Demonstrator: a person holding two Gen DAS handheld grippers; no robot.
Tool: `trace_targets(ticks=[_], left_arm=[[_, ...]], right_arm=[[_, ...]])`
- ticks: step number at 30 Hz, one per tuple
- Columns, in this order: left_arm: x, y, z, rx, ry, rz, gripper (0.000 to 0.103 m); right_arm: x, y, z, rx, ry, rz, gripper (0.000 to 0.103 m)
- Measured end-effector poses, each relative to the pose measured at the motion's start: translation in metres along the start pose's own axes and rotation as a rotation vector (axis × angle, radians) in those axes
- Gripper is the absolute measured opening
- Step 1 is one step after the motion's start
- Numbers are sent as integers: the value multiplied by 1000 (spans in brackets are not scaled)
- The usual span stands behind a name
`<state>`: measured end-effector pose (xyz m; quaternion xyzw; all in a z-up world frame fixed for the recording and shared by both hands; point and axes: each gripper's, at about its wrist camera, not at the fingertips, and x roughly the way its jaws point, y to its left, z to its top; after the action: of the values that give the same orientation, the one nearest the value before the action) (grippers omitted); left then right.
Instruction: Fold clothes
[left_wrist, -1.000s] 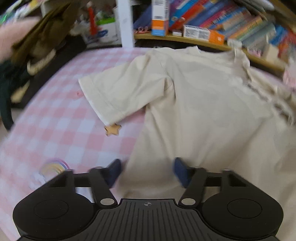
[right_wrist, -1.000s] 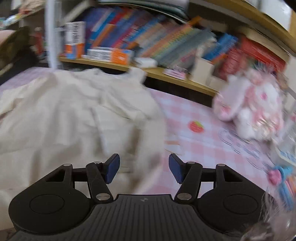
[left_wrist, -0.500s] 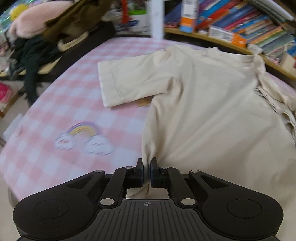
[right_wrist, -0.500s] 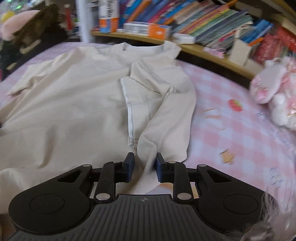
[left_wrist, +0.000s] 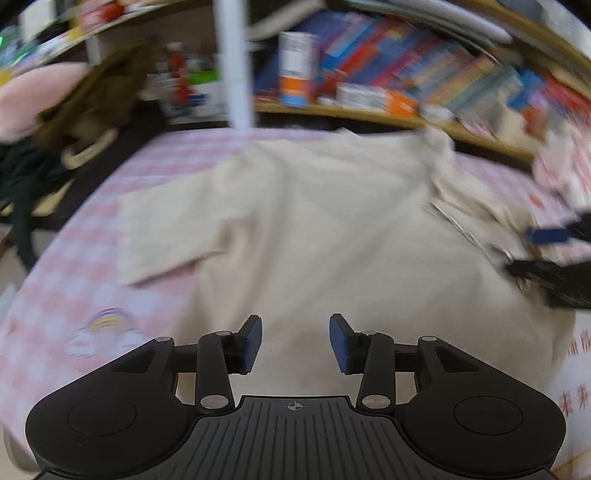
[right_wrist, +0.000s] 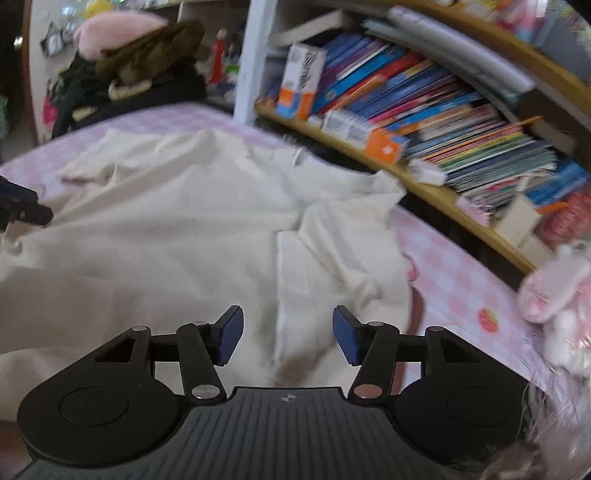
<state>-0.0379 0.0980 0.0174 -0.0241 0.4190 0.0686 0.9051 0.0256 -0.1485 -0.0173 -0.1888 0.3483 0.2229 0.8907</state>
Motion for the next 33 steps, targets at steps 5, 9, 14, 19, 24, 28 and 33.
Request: trace_targets(ticks=[5,9,14,19,24,28,33], left_arm=[[12,-12,-3,31,40,-18,41],[22,-21,-6,57,73,-33,45],[33,-32,-10,86,111,-49,46],[32,-28,-11,73,113,-39,49],[33,-27,-11,62,117,-22,57],[32,-27,-12,55,117,-7,59],[28,-30,-17,40,111,15,61]], right_arm=[[37,-7,-2,34,101,-39,27],[30,-23,-8,110,88,-31,12],[-18,-87,-9,338,-52,-106,10],[-50,-184,-64,761,-15,-352,6],[-46,-201,-104,848,83,-312,7],[-48,-197,-103,813,71,-296,13],[-63,-194,-92,726,-9,-356,40]])
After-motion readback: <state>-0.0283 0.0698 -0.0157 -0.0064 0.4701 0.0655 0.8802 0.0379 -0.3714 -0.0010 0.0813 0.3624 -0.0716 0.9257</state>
